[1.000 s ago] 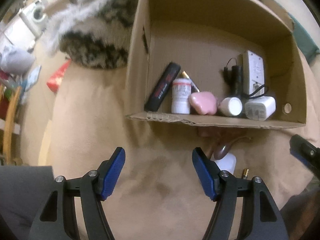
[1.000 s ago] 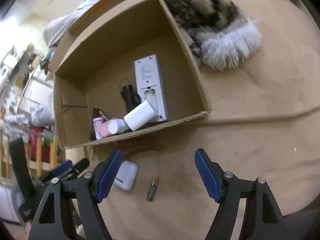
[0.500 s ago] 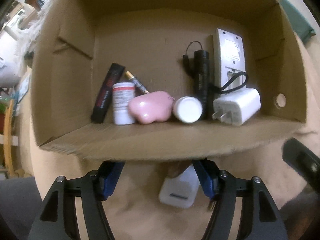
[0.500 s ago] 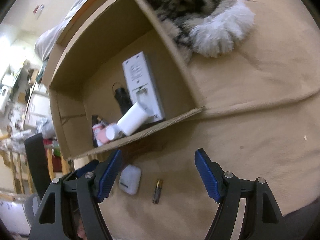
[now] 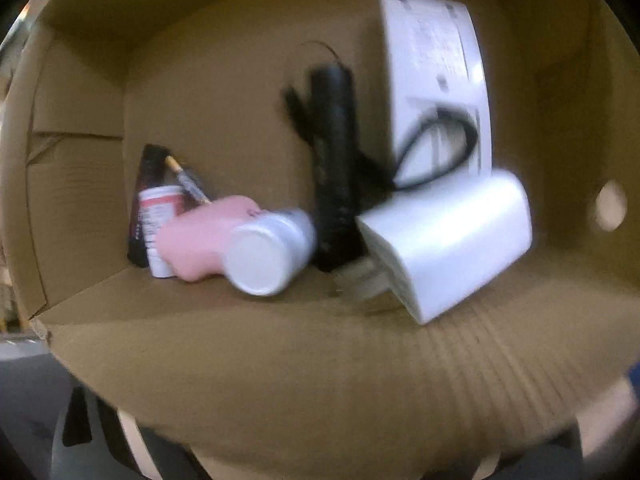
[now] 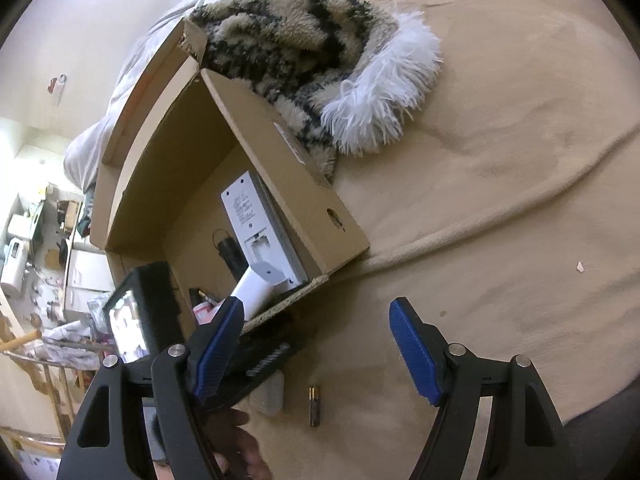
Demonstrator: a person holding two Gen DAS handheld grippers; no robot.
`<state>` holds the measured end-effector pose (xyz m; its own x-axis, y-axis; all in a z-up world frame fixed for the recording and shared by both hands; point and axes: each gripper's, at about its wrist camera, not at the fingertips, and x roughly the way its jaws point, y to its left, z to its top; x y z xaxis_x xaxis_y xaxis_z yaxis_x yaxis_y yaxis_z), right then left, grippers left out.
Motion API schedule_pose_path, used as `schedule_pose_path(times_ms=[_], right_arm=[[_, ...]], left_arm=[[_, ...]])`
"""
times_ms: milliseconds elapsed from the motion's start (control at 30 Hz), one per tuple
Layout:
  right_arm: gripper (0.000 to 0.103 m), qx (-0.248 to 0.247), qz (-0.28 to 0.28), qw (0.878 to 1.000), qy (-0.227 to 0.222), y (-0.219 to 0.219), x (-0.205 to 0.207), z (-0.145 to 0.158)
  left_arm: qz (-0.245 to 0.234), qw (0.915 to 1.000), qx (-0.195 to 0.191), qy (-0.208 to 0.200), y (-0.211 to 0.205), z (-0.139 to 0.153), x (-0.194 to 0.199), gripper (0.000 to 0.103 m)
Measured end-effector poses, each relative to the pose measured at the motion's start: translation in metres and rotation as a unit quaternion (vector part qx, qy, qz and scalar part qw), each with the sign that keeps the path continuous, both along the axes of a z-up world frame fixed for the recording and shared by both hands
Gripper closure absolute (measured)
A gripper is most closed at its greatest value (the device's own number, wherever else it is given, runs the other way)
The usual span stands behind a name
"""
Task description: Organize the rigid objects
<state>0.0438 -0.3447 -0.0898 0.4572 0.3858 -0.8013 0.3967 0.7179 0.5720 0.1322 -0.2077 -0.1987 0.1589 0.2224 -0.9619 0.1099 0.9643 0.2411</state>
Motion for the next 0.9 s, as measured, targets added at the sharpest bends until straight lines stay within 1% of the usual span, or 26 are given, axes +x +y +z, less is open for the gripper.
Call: schedule_pose_path(times_ms=[67, 100, 133, 200, 300, 367, 400, 433, 467, 500, 533, 600, 633, 667, 733, 767, 800, 833, 867, 900], right_arm=[[0.023, 0.004, -0.001, 1.000, 0.000, -0.001, 0.000, 0.000], [0.023, 0.005, -0.002, 1.000, 0.000, -0.001, 0.000, 0.000], [0.023, 0.006, -0.002, 1.000, -0.001, -0.002, 0.000, 0.000], [0.023, 0.006, -0.001, 1.000, -0.001, -0.001, -0.001, 0.000], [0.023, 0.006, 0.004, 1.000, 0.001, 0.000, -0.001, 0.000], [0.023, 0.006, 0.008, 1.000, 0.002, 0.002, 0.000, 0.000], [0.023, 0.004, 0.009, 1.000, 0.002, 0.003, 0.000, 0.000], [0.023, 0.002, 0.011, 1.000, 0.002, 0.004, 0.000, 0.000], [0.023, 0.001, 0.013, 1.000, 0.002, 0.005, 0.000, 0.001], [0.023, -0.001, 0.015, 1.000, 0.002, 0.006, 0.000, 0.001], [0.023, -0.002, 0.017, 1.000, 0.002, 0.007, -0.001, 0.001], [0.023, -0.005, 0.021, 1.000, 0.005, 0.009, -0.002, 0.000], [0.023, -0.004, 0.022, 1.000, 0.006, 0.009, -0.002, 0.000], [0.023, -0.003, 0.022, 1.000, 0.007, 0.010, -0.003, -0.001], [0.023, -0.006, 0.020, 1.000, 0.009, 0.011, -0.004, -0.001], [0.023, -0.010, 0.019, 1.000, 0.010, 0.011, -0.004, -0.001], [0.023, -0.012, 0.019, 1.000, 0.010, 0.011, -0.005, -0.001], [0.023, -0.014, 0.018, 1.000, 0.010, 0.011, -0.006, -0.001], [0.023, -0.017, 0.017, 1.000, 0.010, 0.010, -0.006, -0.001], [0.023, -0.017, 0.015, 1.000, 0.009, 0.009, -0.007, 0.000]], left_arm=[[-0.009, 0.9998, 0.013, -0.014, -0.006, -0.003, 0.002, 0.000], [-0.005, 0.9998, 0.009, -0.017, -0.006, -0.004, 0.003, 0.000], [0.000, 0.9998, 0.004, -0.019, -0.008, -0.003, 0.007, 0.002], [-0.004, 0.9999, 0.003, -0.015, -0.010, -0.002, 0.009, 0.004], [-0.007, 1.0000, -0.005, -0.005, 0.001, 0.000, 0.007, 0.004], [-0.009, 0.9999, -0.009, -0.007, 0.007, 0.006, 0.005, 0.007], [-0.012, 0.9998, -0.012, -0.012, 0.016, 0.011, 0.003, 0.014], [-0.017, 0.9994, -0.022, -0.022, 0.020, 0.018, -0.001, 0.025], [-0.021, 0.9990, -0.026, -0.031, 0.030, 0.027, -0.005, 0.045], [-0.021, 0.9987, -0.029, -0.036, 0.036, 0.035, -0.003, 0.050], [-0.018, 0.9985, -0.043, -0.030, 0.042, 0.039, -0.003, 0.058], [-0.013, 0.9983, -0.055, -0.009, 0.053, 0.038, -0.002, 0.064], [-0.013, 0.9984, -0.056, -0.003, 0.058, 0.036, 0.000, 0.069], [-0.014, 0.9986, -0.050, 0.008, 0.062, 0.032, 0.003, 0.068], [-0.007, 0.9980, -0.054, 0.032, 0.076, 0.022, 0.004, 0.069], [0.006, 0.9977, -0.055, 0.039, 0.083, 0.017, 0.006, 0.069], [0.018, 0.9969, -0.064, 0.041, 0.090, 0.016, 0.008, 0.068], [0.028, 0.9956, -0.080, 0.042, 0.095, 0.016, 0.009, 0.066], [0.033, 0.9943, -0.094, 0.040, 0.098, 0.018, 0.009, 0.059], [0.033, 0.9938, -0.099, 0.037, 0.101, 0.021, 0.009, 0.053]])
